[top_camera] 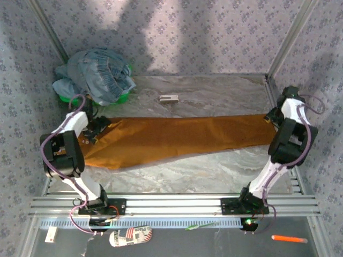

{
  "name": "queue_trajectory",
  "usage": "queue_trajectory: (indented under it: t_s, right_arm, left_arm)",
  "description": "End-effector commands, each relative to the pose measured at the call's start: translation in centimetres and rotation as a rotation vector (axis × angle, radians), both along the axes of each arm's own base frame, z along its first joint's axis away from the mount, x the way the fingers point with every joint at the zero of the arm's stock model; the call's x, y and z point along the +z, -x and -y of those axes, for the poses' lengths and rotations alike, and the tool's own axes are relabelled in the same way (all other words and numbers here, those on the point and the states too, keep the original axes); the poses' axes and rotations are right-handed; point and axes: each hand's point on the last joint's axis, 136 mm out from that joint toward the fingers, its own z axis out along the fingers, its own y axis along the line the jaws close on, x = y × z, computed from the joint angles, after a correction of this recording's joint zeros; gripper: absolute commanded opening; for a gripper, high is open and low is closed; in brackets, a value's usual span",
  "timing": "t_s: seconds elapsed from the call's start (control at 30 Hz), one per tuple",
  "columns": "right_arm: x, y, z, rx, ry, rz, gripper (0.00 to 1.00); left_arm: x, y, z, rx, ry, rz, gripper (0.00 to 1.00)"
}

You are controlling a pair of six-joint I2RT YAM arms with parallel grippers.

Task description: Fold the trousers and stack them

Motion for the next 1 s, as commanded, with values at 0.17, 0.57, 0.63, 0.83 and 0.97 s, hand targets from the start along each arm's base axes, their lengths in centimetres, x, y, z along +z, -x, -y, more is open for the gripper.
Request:
queue_trajectory:
  t_s: [0.17,0.57,0.63,0.83,0.97]
  right_arm:
    - [-4.7,2.2,-1.3,0.068,-0.123,-0.172,0.7]
    - [-8.4,2.7,-2.4,0.093,-0.232,-0.249,0.57]
    - [-8.7,2.7,-2.6,0.093,-0.244,-0.249,0.43]
    - [-8.3,2.5,-2.6,0.088,-0.239,-0.212,0.0]
    - [-6.0,0.8,-4.2,0.111,-0.292,-0.068,0.0]
  left_arm:
    - [0.2,1.2,0.6,-0.059,-0.023,-0.03,0.87]
    - [1.2,1.2,0.7,-0.084,-0.033,-0.017,0.87]
    - [1.5,1.1,0.6,-0.087,-0.036,-0.011,0.87]
    - [1.9,1.2,0.3,-0.089,-0.037,0.001,0.86]
    - [2.3,1.3,0.3,-0.092,-0.025,0.014,0.85]
